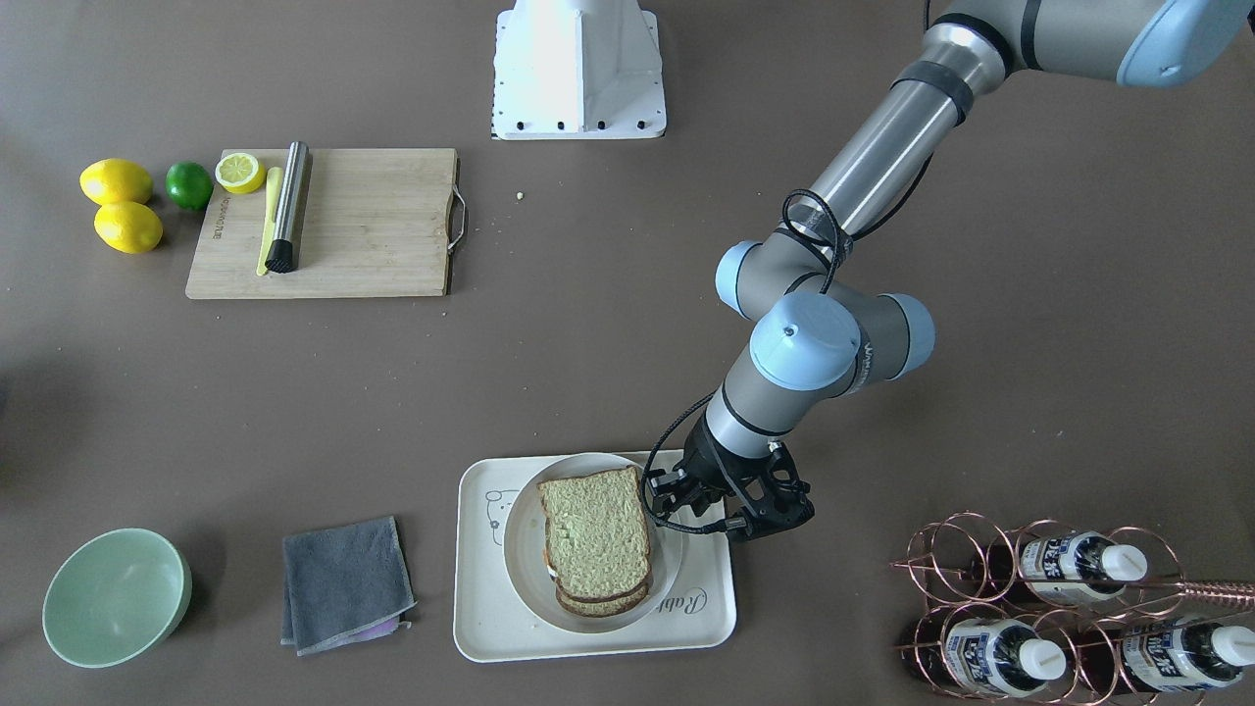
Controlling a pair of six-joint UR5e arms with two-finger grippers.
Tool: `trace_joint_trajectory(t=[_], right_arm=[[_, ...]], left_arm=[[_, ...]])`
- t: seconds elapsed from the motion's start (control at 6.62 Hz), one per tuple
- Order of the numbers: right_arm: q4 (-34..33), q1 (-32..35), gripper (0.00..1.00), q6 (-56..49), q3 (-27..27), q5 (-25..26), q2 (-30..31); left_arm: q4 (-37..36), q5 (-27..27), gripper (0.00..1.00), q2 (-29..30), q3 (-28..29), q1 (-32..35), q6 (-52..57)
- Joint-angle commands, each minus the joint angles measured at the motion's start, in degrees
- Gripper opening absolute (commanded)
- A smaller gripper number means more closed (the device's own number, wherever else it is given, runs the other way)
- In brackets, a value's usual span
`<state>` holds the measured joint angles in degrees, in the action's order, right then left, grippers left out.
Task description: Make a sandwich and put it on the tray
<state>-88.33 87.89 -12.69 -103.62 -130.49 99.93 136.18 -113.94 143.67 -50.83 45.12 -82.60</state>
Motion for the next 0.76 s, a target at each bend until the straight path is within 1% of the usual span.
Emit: trace_joint_trajectory(t=[0.0, 0.15, 0.3, 0.45, 0.6], right_arm=[[-0.1, -0.1, 1.00, 0.8, -0.1, -0.1, -0.3], [-1.0, -0.3, 1.00, 0.9, 0.0, -0.4, -1.4], [-2.5, -0.4, 1.00, 0.9, 0.7, -0.2, -3.8], [-2.9, -0.4, 1.00, 0.9, 1.0, -0.1, -4.1], [-3.1, -0.4, 1.00, 0.9, 1.0, -0.3, -4.6]], left_arm=[[-2.1, -0.6, 0.57, -11.0, -16.0, 1.7, 2.2], [-8.9, -1.5, 0.60, -18.6, -26.8, 2.4, 6.6], [-20.3, -4.2, 0.62, -20.6, -34.6, 5.6, 13.3], [-28.5, -4.6, 0.65, -26.2, -44.6, 6.9, 24.8], [-38.1, -4.6, 0.69, -29.8, -51.6, 10.0, 35.5]])
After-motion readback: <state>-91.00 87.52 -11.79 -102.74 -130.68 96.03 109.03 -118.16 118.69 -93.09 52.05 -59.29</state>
